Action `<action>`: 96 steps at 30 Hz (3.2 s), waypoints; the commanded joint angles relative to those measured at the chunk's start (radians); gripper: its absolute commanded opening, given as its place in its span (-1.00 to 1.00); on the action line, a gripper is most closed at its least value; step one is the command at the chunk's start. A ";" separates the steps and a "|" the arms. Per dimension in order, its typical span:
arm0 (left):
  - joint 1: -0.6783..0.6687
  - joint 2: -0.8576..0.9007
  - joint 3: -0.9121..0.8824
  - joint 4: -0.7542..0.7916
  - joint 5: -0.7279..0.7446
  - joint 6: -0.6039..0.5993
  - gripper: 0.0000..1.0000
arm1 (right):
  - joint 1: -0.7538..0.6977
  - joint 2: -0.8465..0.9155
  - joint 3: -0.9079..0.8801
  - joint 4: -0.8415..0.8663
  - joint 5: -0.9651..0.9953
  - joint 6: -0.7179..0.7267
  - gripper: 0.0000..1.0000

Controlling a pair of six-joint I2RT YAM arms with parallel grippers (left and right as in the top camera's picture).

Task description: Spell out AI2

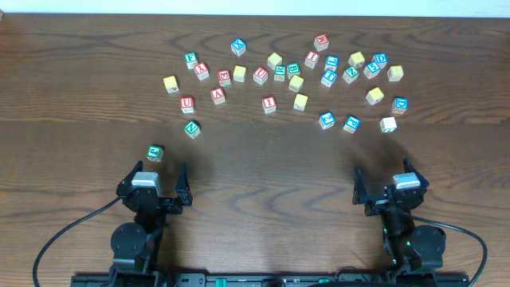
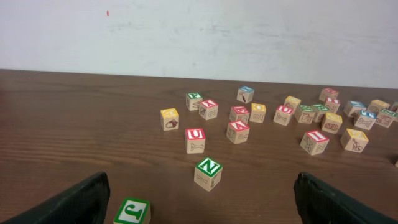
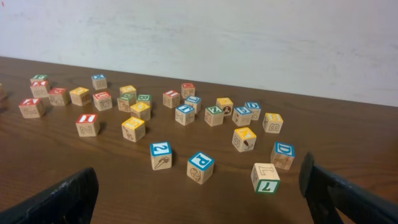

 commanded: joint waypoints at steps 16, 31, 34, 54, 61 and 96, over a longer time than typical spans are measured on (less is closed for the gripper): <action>0.001 -0.007 -0.017 -0.034 0.006 0.003 0.86 | -0.007 -0.003 -0.002 -0.004 0.008 0.013 0.99; 0.001 -0.007 -0.017 -0.034 0.006 0.003 0.86 | -0.007 -0.003 -0.002 -0.004 0.008 0.013 0.99; 0.001 -0.007 -0.017 -0.034 0.006 0.003 0.86 | -0.007 -0.003 -0.002 -0.004 0.008 0.013 0.99; 0.001 -0.007 -0.017 -0.033 0.006 0.003 0.86 | -0.007 -0.003 -0.002 -0.004 0.008 0.013 0.99; 0.001 -0.007 -0.017 -0.033 0.006 0.003 0.86 | -0.007 -0.003 -0.002 -0.004 0.008 0.013 0.99; 0.002 0.348 0.311 -0.035 0.066 -0.090 0.86 | -0.007 -0.003 -0.002 -0.004 0.008 0.013 0.99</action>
